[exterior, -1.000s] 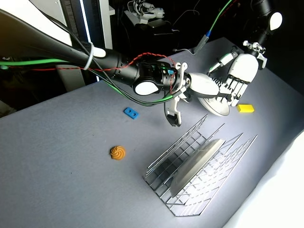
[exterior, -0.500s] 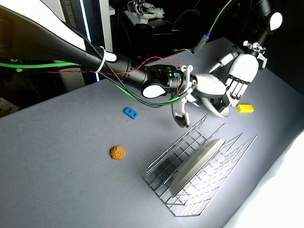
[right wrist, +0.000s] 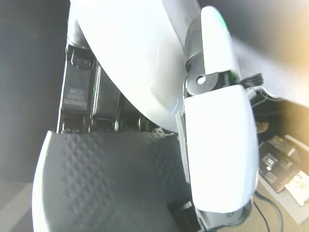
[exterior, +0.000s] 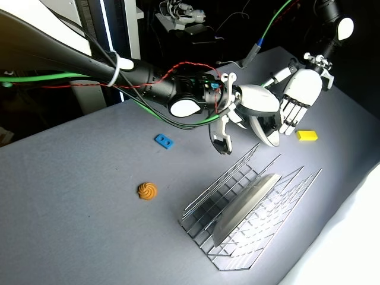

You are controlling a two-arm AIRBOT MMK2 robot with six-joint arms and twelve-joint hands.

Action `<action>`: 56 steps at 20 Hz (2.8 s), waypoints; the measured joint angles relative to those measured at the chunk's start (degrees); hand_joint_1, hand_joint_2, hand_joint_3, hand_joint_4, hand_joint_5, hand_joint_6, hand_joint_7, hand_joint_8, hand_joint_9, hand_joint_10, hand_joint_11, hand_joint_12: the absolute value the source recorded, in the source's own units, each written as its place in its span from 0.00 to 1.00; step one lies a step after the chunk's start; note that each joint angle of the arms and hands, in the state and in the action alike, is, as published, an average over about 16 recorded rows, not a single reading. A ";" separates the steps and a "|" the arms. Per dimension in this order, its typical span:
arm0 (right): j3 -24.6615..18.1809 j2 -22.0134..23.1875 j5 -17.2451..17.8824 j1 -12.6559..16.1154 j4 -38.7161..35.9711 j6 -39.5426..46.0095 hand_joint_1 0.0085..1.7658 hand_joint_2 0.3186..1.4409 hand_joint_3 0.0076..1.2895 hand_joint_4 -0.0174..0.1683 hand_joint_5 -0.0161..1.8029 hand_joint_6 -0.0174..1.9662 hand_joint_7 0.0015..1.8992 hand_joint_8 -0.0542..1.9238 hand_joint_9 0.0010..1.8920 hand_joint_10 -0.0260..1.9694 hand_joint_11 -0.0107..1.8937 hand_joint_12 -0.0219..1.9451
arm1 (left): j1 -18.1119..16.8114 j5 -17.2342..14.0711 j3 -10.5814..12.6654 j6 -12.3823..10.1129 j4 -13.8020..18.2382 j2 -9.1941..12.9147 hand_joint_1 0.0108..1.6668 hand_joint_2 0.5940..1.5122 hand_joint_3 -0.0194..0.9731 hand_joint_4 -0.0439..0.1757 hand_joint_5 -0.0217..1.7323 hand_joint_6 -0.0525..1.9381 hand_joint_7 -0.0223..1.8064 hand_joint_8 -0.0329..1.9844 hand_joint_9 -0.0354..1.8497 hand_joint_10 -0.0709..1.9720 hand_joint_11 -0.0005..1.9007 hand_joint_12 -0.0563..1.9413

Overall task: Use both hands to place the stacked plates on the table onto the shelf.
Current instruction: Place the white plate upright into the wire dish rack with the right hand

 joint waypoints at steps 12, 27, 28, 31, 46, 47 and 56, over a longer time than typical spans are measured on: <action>-17.99 13.92 -6.08 6.66 0.12 1.63 0.67 0.63 0.00 0.08 0.49 0.55 0.56 0.47 0.63 0.16 0.44 0.60 | -11.90 -1.69 1.20 -2.68 4.28 2.13 0.00 0.61 0.04 0.21 0.06 0.04 0.06 0.02 0.05 0.04 0.01 0.09; -24.77 27.98 -14.89 18.46 -32.09 54.68 0.68 0.64 0.00 0.08 0.49 0.56 0.55 0.47 0.62 0.20 0.44 0.60 | -15.30 -3.10 -0.59 -3.62 7.02 4.07 0.00 0.62 0.04 0.22 0.06 0.04 0.06 0.02 0.05 0.04 0.01 0.07; -24.41 28.44 -15.71 19.04 -34.66 59.21 0.68 0.64 0.00 0.08 0.49 0.56 0.55 0.47 0.61 0.22 0.44 0.60 | -15.39 -3.13 -0.73 -3.63 7.14 4.15 0.00 0.62 0.04 0.22 0.06 0.04 0.06 0.02 0.05 0.04 0.01 0.07; -23.39 29.59 -18.29 20.74 -40.04 70.32 0.68 0.63 0.00 0.07 0.49 0.55 0.55 0.46 0.61 0.23 0.44 0.60 | -15.58 -3.14 -1.13 -3.66 7.31 4.38 0.00 0.62 0.04 0.21 0.06 0.04 0.06 0.02 0.05 0.04 0.01 0.06; -19.61 32.27 -32.54 26.27 -40.02 86.27 0.70 0.63 0.00 0.07 0.47 0.58 0.55 0.48 0.59 0.25 0.42 0.64 | -16.82 -3.33 -3.01 -3.69 8.60 4.87 0.00 0.62 0.04 0.21 0.06 0.04 0.06 0.02 0.05 0.04 0.01 0.03; -19.37 32.32 -32.99 26.32 -39.90 86.48 0.70 0.63 0.00 0.07 0.47 0.58 0.54 0.48 0.59 0.27 0.42 0.64 | -16.98 -3.35 -3.15 -3.69 8.74 4.89 0.00 0.62 0.04 0.21 0.07 0.04 0.06 0.02 0.05 0.04 0.01 0.03; -16.66 32.25 -34.76 25.77 -39.24 86.98 0.71 0.63 0.00 0.07 0.47 0.59 0.54 0.50 0.58 0.26 0.42 0.64 | -18.41 -3.45 -4.52 -3.68 10.00 5.01 0.00 0.63 0.04 0.21 0.07 0.04 0.06 0.02 0.05 0.04 0.01 0.05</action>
